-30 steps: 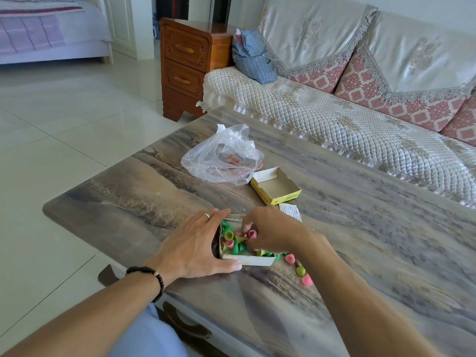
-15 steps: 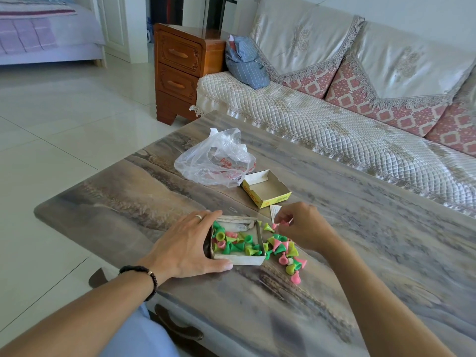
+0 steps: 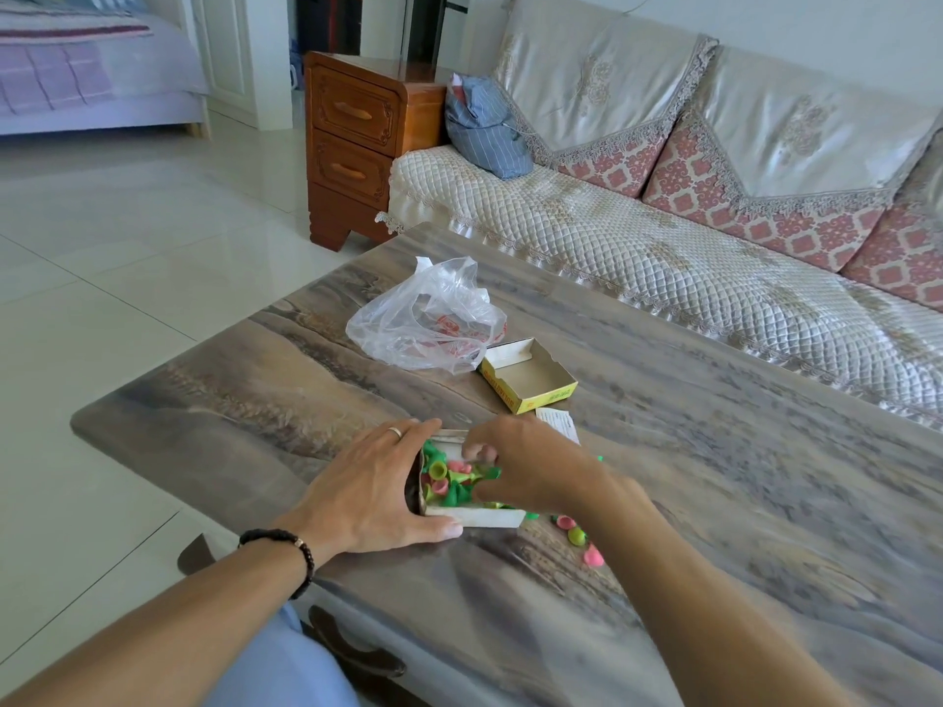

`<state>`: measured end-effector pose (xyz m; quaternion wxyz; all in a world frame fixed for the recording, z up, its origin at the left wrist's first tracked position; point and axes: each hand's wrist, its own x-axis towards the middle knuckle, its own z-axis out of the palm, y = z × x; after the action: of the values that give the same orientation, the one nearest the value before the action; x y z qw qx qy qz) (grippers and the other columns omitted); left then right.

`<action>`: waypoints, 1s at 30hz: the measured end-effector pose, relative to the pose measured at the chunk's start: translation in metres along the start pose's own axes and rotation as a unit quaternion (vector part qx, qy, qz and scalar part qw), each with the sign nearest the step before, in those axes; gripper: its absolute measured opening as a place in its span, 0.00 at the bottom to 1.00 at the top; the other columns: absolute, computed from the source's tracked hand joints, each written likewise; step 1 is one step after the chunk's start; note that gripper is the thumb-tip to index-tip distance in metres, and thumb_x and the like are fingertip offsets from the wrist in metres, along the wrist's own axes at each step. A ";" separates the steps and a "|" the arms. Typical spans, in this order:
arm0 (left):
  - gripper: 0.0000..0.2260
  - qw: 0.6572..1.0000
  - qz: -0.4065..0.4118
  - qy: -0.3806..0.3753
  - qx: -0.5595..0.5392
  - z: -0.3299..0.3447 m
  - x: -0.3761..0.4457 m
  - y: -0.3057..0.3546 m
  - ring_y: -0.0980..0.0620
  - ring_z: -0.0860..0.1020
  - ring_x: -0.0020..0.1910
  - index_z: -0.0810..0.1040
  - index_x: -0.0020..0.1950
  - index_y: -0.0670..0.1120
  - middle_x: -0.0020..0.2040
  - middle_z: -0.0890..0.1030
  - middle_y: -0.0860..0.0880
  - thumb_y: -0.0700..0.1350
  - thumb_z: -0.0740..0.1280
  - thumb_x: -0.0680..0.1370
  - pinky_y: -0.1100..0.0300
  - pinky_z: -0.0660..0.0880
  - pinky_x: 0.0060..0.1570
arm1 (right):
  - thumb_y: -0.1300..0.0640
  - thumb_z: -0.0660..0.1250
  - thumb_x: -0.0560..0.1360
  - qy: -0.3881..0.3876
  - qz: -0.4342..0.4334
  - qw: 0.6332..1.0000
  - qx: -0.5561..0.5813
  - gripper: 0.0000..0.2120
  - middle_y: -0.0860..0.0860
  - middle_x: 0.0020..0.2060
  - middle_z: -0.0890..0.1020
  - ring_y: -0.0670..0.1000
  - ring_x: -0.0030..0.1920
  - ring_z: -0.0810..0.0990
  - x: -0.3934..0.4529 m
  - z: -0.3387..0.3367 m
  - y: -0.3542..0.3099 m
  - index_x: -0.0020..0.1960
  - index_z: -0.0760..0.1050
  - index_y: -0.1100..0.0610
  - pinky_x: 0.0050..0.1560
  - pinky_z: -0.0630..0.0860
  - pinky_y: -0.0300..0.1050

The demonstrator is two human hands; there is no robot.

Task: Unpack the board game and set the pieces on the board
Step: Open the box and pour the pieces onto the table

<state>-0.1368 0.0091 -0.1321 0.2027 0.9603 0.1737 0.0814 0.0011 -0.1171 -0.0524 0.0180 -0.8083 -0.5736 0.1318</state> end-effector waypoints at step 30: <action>0.50 1.000 0.003 -0.004 -0.009 0.001 0.000 -0.002 0.53 0.62 0.71 0.51 0.77 0.55 0.74 0.63 0.52 0.75 0.65 0.63 0.57 0.62 0.68 | 0.62 0.70 0.71 0.132 0.134 0.970 0.155 0.08 0.46 0.43 0.81 0.46 0.43 0.78 -0.010 -0.008 0.054 0.47 0.81 0.51 0.40 0.72 0.35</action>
<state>-0.1367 0.0103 -0.1333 0.2115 0.9593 0.1691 0.0799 0.0497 -0.1439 -0.0527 0.2006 -0.8755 -0.4250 0.1123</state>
